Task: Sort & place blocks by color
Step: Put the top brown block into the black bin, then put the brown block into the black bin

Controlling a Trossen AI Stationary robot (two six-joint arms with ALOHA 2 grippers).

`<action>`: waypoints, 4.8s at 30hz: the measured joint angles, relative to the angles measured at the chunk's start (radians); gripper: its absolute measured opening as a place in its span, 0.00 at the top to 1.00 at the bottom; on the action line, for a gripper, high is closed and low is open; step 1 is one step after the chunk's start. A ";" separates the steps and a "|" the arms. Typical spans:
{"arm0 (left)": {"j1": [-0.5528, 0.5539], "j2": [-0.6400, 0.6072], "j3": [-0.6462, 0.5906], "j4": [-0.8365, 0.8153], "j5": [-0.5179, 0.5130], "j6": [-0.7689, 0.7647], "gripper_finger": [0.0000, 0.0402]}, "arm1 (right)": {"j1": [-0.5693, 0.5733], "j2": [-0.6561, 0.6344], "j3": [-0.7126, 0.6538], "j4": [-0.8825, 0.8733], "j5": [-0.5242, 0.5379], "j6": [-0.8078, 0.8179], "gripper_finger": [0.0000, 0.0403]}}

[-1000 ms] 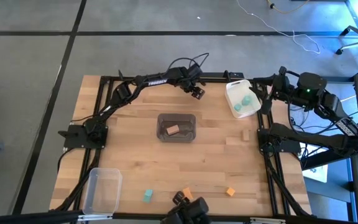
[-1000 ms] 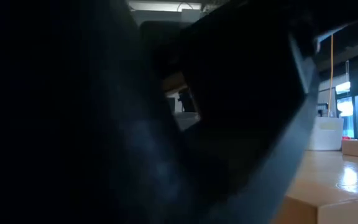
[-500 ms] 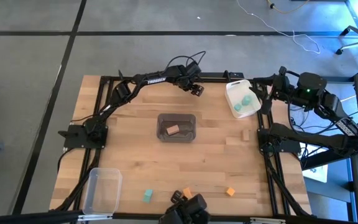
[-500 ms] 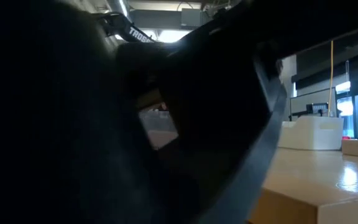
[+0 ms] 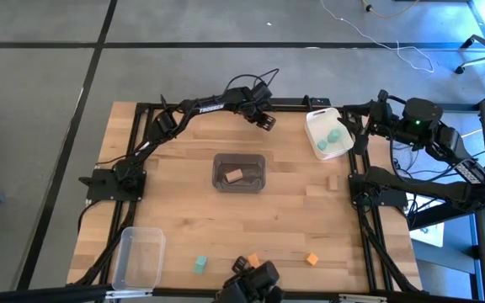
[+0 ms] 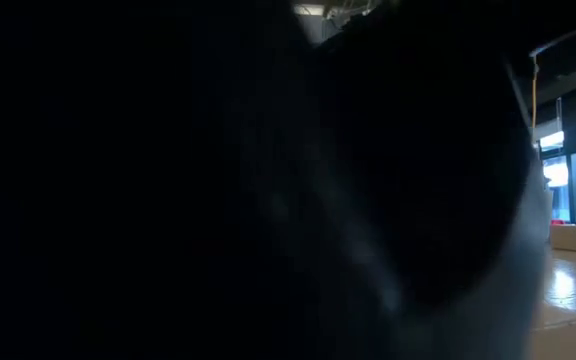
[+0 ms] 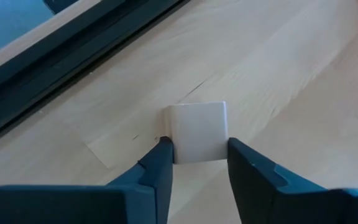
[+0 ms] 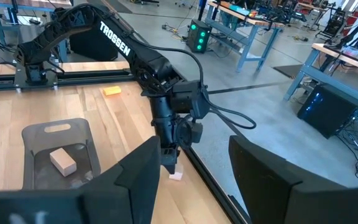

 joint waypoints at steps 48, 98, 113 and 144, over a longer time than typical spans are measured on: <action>-0.164 -0.188 0.236 -0.587 0.169 0.372 0.73 | 0.000 0.000 0.000 -0.016 0.000 -0.031 0.52; -0.424 -0.226 -0.198 -0.428 -0.066 0.337 0.72 | -0.001 0.000 0.000 -0.117 -0.073 -0.046 0.52; -0.423 -0.226 -0.198 -0.421 -0.076 0.363 0.72 | -0.001 0.000 0.000 -0.117 -0.072 -0.045 0.52; -0.417 -0.224 0.086 -0.590 -0.070 0.330 0.56 | 0.000 0.000 0.000 -0.130 -0.072 0.145 0.52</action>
